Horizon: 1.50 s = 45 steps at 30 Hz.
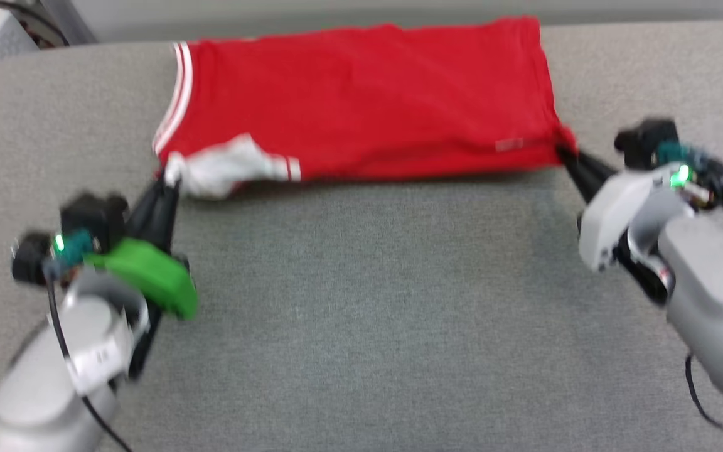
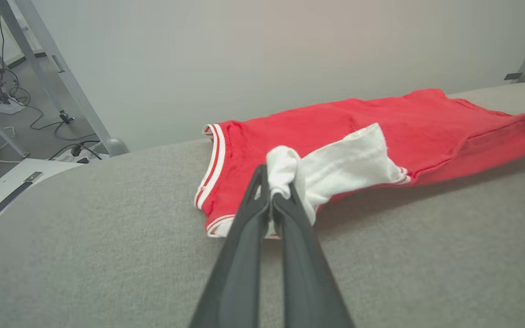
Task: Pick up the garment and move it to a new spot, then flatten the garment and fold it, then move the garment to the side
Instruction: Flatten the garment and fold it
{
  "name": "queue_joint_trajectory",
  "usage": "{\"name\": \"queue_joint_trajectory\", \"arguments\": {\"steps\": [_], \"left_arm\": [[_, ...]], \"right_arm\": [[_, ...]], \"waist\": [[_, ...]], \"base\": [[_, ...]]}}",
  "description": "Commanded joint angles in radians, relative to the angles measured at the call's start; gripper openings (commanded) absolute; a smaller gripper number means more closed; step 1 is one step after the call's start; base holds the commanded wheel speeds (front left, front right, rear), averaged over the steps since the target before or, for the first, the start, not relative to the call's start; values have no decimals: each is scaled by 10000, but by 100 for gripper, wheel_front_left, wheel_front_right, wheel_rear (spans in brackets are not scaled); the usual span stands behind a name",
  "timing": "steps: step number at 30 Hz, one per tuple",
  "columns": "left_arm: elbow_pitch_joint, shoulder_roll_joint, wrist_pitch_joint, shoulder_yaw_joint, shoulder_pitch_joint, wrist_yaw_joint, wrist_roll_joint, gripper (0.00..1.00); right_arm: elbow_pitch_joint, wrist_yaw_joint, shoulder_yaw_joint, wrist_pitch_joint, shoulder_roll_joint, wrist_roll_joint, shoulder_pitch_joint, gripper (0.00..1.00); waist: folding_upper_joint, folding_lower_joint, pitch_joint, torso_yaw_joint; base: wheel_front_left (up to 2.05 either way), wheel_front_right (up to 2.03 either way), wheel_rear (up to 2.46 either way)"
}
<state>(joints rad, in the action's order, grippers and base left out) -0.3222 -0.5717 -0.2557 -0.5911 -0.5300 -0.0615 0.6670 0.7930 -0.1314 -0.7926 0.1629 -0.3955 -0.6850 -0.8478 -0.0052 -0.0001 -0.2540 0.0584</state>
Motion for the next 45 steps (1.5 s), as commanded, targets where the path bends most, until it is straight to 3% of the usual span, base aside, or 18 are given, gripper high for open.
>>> {"name": "queue_joint_trajectory", "arguments": {"steps": [1, 7, 11, 18, 25, 30, 34, 45], "left_arm": [[559, -153, 8, -19, 981, -325, 211, 0], [1982, -222, 244, -274, 3208, -1161, 627, 0], [2436, -263, 356, -442, 4295, -1464, 889, 0], [2793, -407, 399, -550, 5796, -1809, 1351, 0], [3291, -287, 657, -869, 6903, -1996, 1807, 0], [3392, -304, 689, -915, 6804, -1960, 1756, 0], [3239, -458, 854, -947, 5864, -1655, 1378, 0], [2392, -289, 1399, -931, 2764, -815, 582, 0]], "right_arm": [[-250, 7, -103, 39, -235, -253, 745, 0], [-852, 7, -20, 14, -728, -722, 2759, 0], [-1326, 7, 513, 55, -1032, -1052, 4095, 0], [-2403, 7, 1691, -263, -1596, -889, 6344, 0], [-4266, 7, 3299, -1377, -1808, -252, 8447, 0], [-5531, 7, 4576, -2335, -1428, 287, 9330, 0], [-6572, 7, 5661, -3209, -971, 821, 9508, 0], [-7659, 7, 6490, -4463, -763, 1255, 8141, 0]], "waist": [[52, 1, 780, -18], [52, 1, 1343, -211], [52, 1, 1696, -325], [52, 1, 2226, -538], [52, 1, 2348, -603], [52, 1, 2302, -712], [52, 1, 2146, -816], [52, 1, 896, -625]], "base": [[0, 0, 0], [0, 0, 0], [0, 0, 0], [0, 0, 0], [0, 0, 0], [0, 0, 0], [0, 0, 0], [0, 0, 0]]}}
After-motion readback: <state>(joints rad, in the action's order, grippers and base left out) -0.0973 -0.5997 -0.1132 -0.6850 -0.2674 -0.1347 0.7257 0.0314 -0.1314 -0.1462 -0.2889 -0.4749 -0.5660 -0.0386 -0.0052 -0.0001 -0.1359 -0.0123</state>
